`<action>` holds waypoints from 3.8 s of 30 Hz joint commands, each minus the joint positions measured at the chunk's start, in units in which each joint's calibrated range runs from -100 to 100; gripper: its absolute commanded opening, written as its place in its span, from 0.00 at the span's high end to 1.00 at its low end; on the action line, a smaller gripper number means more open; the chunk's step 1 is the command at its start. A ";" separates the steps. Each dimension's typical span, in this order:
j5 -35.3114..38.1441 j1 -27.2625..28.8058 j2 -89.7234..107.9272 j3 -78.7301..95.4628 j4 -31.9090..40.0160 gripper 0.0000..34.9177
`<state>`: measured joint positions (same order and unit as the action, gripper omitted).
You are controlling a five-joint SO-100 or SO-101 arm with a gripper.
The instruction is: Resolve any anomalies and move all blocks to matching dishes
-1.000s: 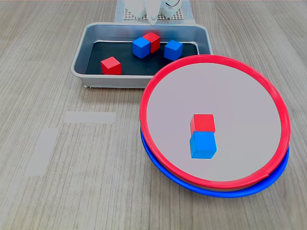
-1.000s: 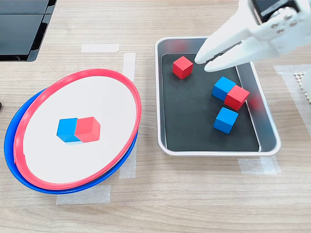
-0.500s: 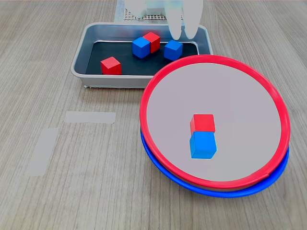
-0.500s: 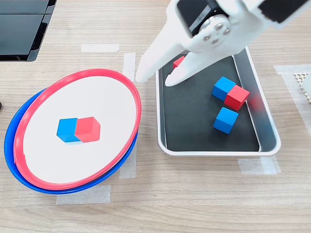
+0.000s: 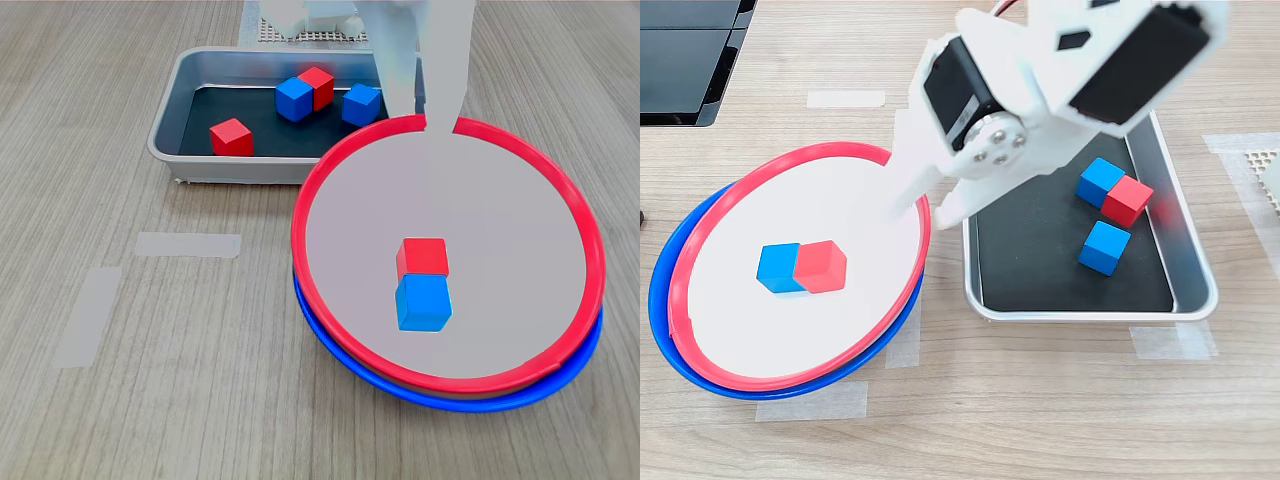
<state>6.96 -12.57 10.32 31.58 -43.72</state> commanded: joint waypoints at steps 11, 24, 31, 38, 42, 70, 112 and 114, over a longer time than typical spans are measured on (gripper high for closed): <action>0.98 -0.09 -7.20 -8.41 2.24 0.97; 2.49 0.28 -0.46 -4.59 6.20 1.00; 3.61 0.66 6.36 1.42 10.33 1.00; 2.00 4.90 10.62 4.06 13.80 1.00; 2.20 8.00 13.44 8.79 19.25 1.00; 20.90 12.52 3.12 -1.22 14.79 0.59; 12.26 9.51 -7.46 -7.50 11.57 1.00; 10.79 9.51 -7.29 -7.50 11.73 1.00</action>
<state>20.34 -2.65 -0.43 24.59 -32.22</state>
